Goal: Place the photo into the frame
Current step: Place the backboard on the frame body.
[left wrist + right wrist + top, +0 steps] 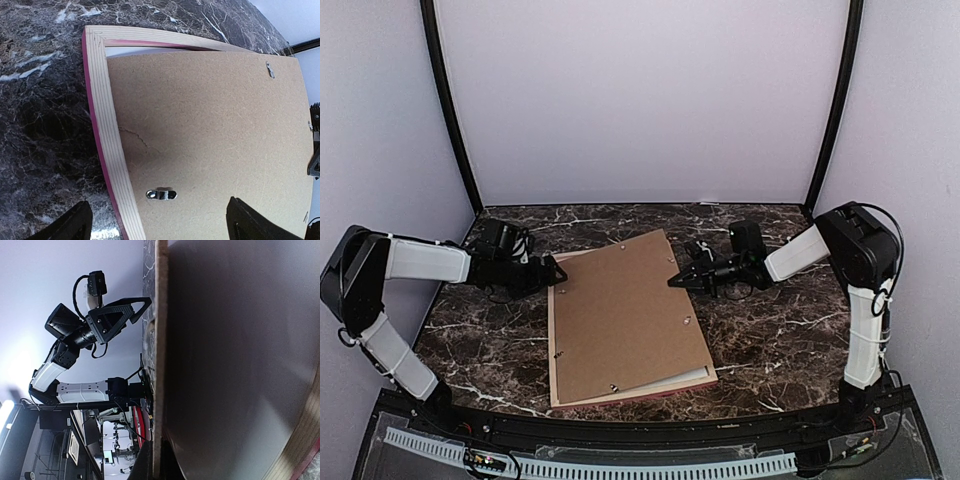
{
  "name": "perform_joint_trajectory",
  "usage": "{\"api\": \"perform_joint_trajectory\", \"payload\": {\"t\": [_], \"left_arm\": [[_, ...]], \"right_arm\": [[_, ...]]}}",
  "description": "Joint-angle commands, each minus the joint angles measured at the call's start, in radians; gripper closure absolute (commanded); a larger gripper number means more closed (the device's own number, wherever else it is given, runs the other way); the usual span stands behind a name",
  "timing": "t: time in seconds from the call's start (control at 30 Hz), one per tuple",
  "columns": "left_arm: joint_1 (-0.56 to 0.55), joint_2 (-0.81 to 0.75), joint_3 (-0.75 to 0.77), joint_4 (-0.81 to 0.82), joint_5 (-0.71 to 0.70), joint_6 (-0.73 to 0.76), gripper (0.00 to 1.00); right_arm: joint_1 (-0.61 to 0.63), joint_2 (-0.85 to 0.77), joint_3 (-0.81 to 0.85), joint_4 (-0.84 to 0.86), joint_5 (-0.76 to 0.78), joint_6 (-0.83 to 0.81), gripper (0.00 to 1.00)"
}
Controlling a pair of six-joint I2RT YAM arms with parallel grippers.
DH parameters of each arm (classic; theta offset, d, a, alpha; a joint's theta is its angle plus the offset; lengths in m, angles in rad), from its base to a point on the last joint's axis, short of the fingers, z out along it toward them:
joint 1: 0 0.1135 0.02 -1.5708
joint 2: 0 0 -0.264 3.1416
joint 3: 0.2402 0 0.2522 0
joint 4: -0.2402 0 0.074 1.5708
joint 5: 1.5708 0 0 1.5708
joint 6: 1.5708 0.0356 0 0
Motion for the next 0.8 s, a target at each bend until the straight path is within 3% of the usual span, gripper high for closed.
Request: {"api": "perform_joint_trajectory", "payload": {"t": [0.0, 0.3, 0.77], "left_arm": [[0.008, 0.008, -0.021, 0.036, 0.031, -0.013, 0.04], [0.008, 0.025, -0.05, 0.083, 0.07, -0.044, 0.04], [0.007, 0.026, -0.052, 0.085, 0.069, -0.046, 0.04]], "right_arm": [[0.014, 0.013, 0.038, 0.014, -0.007, -0.045, 1.0], [0.017, 0.015, 0.062, -0.024, 0.023, -0.073, 1.0], [0.016, 0.013, 0.06, 0.11, 0.025, 0.022, 1.0]]}}
